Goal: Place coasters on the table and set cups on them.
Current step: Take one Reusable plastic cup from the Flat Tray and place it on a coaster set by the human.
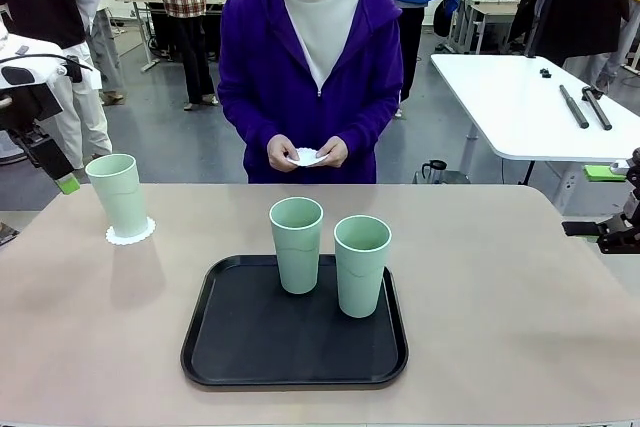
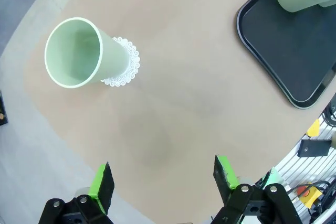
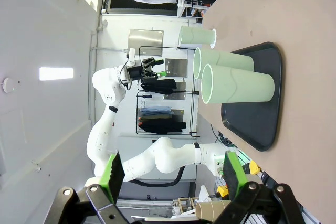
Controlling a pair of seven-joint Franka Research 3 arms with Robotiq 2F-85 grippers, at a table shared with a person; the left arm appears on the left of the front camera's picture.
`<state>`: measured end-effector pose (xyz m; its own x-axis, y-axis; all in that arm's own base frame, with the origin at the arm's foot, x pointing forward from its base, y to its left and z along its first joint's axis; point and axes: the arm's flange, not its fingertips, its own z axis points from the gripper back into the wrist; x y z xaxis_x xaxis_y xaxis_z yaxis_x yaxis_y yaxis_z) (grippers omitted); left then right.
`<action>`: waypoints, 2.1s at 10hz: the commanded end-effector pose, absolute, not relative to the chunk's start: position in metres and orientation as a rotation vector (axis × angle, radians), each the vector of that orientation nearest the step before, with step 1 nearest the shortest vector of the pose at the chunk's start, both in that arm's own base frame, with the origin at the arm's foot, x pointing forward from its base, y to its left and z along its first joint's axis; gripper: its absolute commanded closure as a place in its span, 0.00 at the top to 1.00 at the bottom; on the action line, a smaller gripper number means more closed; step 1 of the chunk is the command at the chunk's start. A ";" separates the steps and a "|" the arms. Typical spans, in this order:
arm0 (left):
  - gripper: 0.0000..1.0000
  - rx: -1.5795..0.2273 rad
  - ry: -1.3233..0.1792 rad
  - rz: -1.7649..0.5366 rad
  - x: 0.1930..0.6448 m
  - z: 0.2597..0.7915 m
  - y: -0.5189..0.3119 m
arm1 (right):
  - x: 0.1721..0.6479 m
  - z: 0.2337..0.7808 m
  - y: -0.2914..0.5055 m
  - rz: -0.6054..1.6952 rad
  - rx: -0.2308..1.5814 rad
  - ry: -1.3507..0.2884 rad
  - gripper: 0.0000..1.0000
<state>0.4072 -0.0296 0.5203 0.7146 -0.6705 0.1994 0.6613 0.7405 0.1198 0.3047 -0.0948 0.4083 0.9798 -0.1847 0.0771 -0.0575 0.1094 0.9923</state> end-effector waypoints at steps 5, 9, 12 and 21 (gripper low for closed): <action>1.00 0.038 -0.238 -0.738 0.407 0.521 -0.029 | 0.306 0.408 -0.095 -0.083 1.470 -0.211 1.00; 1.00 -0.193 -0.126 -0.417 0.343 0.486 0.006 | 0.306 0.408 -0.095 -0.083 1.470 -0.211 1.00; 1.00 -0.448 -0.197 -0.345 0.340 0.483 0.029 | 0.306 0.408 -0.095 -0.083 1.470 -0.211 1.00; 1.00 -1.426 -0.262 -0.118 0.367 0.401 0.217 | 0.306 0.408 -0.095 -0.083 1.470 -0.211 1.00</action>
<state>0.3481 0.2074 0.4054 0.9643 0.0601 0.2578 0.2490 0.1246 -0.9604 0.3045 -0.0952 0.4082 0.9796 -0.1858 0.0768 -0.0571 0.1091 0.9924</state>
